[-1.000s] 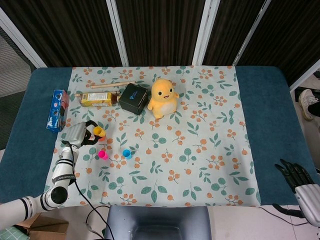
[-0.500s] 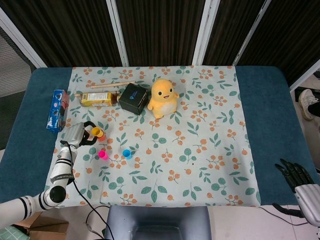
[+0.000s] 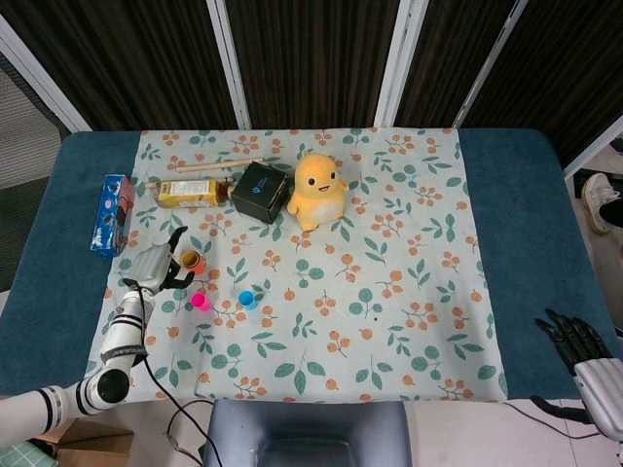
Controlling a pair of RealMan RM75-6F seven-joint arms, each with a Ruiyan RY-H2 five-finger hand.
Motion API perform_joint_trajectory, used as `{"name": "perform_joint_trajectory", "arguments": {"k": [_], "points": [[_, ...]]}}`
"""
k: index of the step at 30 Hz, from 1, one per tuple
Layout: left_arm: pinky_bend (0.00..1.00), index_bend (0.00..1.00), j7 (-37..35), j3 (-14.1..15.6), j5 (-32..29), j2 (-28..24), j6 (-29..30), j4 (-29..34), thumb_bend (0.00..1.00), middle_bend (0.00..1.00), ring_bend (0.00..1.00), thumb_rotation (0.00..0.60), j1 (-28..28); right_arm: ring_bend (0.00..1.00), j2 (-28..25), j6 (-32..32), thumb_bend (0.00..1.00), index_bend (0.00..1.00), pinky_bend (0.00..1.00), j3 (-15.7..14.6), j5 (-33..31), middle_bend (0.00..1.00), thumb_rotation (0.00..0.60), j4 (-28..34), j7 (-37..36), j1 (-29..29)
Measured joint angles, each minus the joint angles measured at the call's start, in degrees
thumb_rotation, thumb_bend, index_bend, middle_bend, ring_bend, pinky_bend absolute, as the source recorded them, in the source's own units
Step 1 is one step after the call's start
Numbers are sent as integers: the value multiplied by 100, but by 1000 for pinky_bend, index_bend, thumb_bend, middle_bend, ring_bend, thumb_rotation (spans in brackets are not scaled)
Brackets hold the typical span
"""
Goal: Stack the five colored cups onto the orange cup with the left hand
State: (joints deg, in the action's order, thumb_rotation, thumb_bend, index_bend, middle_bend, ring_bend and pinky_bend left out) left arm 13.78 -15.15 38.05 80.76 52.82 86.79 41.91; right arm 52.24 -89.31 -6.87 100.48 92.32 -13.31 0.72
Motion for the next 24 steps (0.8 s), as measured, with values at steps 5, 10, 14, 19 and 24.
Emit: {"name": "perform_joint_trajectory", "arguments": {"k": [5,10,14,19,24], "points": [[1000,47,-92,193,773,-283,208,920,349,1000,1000,600,-212,0,22,73,118,0,0,-15,23,0,600,16,93,-22],[1000,61,-30,521,1585,-457,484,1945,343,1000,1000,600,-409,0,25,70,118,0,0,-59,126,0,600,31,103,-29],[1000,80,377,642,1692,-228,726,2054,344,1000,1000,600,-412,0,7,28,118,0,0,-75,165,0,600,2,20,-25],[1000,106,965,684,1344,383,967,1883,343,1000,1000,600,-307,0,-21,12,118,0,0,-101,218,0,600,-27,-65,-36],[1000,130,1332,657,990,956,1166,1436,343,1000,1000,600,-183,0,-53,-28,118,0,0,-111,240,0,600,-55,-176,-38]]}}
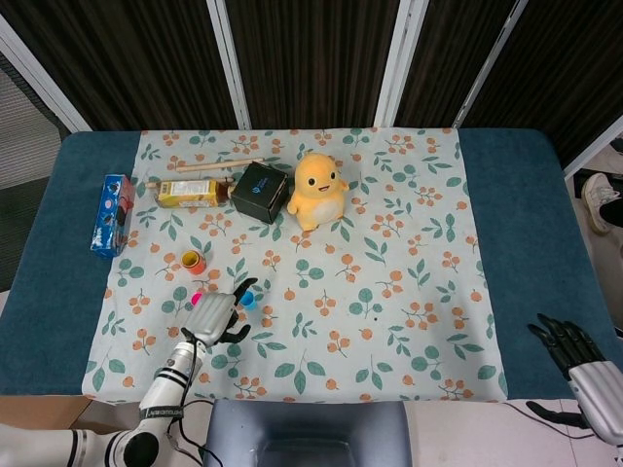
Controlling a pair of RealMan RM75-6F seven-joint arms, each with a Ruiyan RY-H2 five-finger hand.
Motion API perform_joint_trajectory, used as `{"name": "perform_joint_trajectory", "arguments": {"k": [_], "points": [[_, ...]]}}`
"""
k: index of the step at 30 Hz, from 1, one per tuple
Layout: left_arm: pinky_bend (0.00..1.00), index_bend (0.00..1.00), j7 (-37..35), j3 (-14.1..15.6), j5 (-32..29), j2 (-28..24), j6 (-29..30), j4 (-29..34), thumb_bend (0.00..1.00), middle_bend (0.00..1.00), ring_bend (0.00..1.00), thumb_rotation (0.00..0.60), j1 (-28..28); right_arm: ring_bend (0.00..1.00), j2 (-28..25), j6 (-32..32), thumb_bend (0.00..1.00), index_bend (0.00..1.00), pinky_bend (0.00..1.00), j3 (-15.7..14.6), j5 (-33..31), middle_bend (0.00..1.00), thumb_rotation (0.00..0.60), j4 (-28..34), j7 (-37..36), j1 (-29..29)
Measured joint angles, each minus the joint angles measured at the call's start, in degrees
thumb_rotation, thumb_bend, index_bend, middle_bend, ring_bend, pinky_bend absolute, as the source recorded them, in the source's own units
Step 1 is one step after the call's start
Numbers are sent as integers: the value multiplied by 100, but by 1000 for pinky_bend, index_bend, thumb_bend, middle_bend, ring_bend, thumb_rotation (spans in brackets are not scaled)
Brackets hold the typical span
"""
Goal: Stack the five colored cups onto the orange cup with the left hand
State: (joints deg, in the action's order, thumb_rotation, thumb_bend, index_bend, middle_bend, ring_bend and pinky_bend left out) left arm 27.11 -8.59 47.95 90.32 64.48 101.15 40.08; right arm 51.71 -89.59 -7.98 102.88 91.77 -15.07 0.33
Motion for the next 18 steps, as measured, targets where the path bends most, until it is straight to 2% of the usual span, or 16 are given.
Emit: {"name": "perform_joint_trajectory", "arguments": {"k": [4,10,18], "points": [[1000,167,100,-89,-188,251,98,-313,341,1000,1000,600,64,0,-20,-25,118,0,0,-6,10,0,600,-22,-71,-2],[1000,254,97,-225,-475,312,31,-469,343,1000,1000,600,92,0,-28,-31,118,0,0,-4,4,0,600,-32,-97,-9],[1000,268,20,-292,-600,348,-114,-581,342,1000,1000,600,126,0,-30,-55,118,0,0,-9,5,0,600,-32,-99,2]]}}
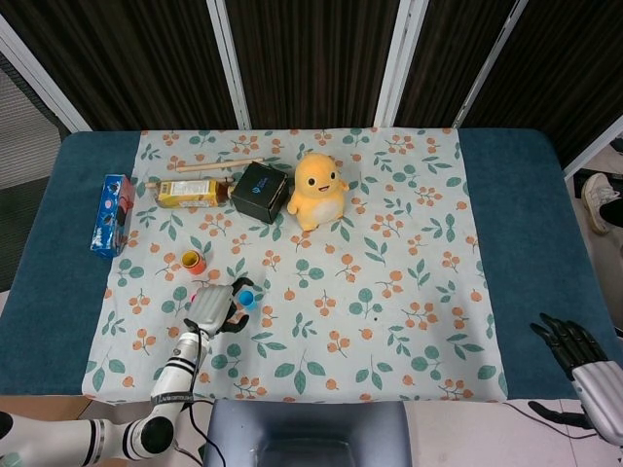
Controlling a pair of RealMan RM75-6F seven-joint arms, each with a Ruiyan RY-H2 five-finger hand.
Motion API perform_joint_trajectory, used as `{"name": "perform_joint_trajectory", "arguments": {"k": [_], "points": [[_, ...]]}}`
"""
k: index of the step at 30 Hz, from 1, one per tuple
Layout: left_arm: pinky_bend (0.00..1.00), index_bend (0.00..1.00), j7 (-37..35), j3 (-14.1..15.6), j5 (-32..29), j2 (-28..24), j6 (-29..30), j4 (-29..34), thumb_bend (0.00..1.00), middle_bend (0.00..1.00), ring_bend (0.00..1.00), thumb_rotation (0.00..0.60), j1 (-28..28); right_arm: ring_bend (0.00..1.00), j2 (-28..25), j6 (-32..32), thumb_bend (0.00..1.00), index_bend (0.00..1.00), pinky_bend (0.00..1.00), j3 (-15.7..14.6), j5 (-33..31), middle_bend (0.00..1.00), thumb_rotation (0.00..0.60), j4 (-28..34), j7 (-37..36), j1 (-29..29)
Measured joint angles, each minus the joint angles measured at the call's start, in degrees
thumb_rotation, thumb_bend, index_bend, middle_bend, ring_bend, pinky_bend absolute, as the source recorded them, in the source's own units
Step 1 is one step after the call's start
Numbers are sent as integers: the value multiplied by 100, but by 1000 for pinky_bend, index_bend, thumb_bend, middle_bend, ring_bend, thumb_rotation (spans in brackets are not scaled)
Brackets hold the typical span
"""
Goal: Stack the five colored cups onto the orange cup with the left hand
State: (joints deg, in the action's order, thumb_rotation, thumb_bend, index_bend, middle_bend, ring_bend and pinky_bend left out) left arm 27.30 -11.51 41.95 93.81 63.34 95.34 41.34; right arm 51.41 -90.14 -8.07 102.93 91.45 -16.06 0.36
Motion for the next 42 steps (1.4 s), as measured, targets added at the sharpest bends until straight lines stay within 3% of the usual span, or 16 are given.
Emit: {"name": "perform_joint_trajectory", "arguments": {"k": [15,32,42], "points": [[1000,411,-355,-101,-47,178,-299,-525,343,1000,1000,600,26,0,-12,-20,118,0,0,9,-21,0,600,-16,-48,-1],[1000,500,-644,-177,47,227,-395,-612,343,1000,1000,600,1,0,-8,-6,118,0,0,15,-40,0,600,-12,-38,-6],[1000,512,-1133,-776,167,-460,-208,-173,345,1000,1000,600,-116,0,-28,-25,118,0,0,15,-50,0,600,-30,-93,1]]}}
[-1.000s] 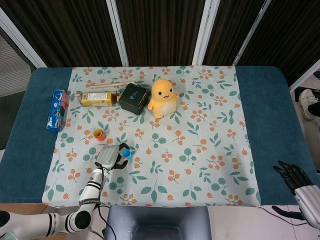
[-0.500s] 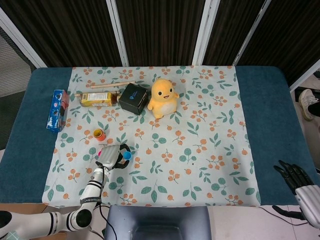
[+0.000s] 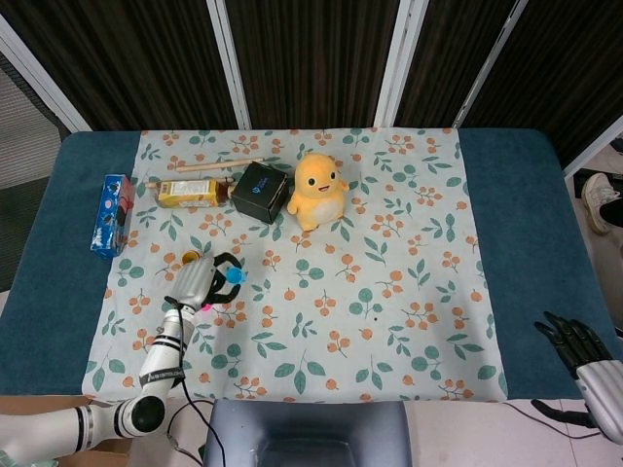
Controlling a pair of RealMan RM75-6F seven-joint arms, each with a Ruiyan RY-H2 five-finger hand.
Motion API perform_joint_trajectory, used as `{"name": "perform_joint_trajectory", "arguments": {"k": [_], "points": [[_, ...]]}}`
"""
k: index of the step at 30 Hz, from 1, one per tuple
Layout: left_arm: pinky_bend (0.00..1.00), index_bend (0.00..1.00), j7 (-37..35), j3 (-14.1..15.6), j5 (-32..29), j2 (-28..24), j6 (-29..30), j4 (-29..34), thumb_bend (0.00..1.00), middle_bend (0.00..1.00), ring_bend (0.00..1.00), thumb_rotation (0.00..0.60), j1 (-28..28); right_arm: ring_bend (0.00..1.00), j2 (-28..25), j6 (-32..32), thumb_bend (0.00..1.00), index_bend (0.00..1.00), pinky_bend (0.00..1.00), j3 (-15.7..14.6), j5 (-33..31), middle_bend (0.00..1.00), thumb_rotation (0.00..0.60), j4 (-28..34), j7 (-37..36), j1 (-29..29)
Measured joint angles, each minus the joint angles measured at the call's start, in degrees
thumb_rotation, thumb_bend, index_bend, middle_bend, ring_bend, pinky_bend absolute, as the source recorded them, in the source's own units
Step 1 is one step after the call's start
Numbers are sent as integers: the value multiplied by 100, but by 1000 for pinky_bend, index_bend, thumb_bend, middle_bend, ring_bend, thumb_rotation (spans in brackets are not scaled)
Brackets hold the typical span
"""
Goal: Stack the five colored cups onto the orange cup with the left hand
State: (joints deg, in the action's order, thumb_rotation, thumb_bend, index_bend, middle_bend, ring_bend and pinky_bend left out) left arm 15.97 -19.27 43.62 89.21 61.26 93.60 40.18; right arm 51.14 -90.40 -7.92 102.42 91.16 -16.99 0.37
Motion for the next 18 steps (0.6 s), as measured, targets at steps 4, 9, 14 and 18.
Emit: {"name": "perform_joint_trajectory", "arguments": {"k": [4,9,14,18], "points": [[1000,512,-103,-231,-214,-357,25,2,349,1000,1000,600,-43,0,7,-4,118,0,0,1,1,0,600,2,28,5],[1000,513,-183,-298,-554,-471,-137,-393,349,1000,1000,600,-50,0,28,10,117,0,0,0,-2,0,600,16,103,11],[1000,514,-258,-240,-664,-410,-354,-833,348,1000,1000,600,-3,0,45,43,117,0,0,19,-50,0,600,38,150,9],[1000,515,-273,-142,-620,-308,-400,-1015,349,1000,1000,600,40,0,48,75,118,0,0,25,-66,0,600,48,170,-3]]}}
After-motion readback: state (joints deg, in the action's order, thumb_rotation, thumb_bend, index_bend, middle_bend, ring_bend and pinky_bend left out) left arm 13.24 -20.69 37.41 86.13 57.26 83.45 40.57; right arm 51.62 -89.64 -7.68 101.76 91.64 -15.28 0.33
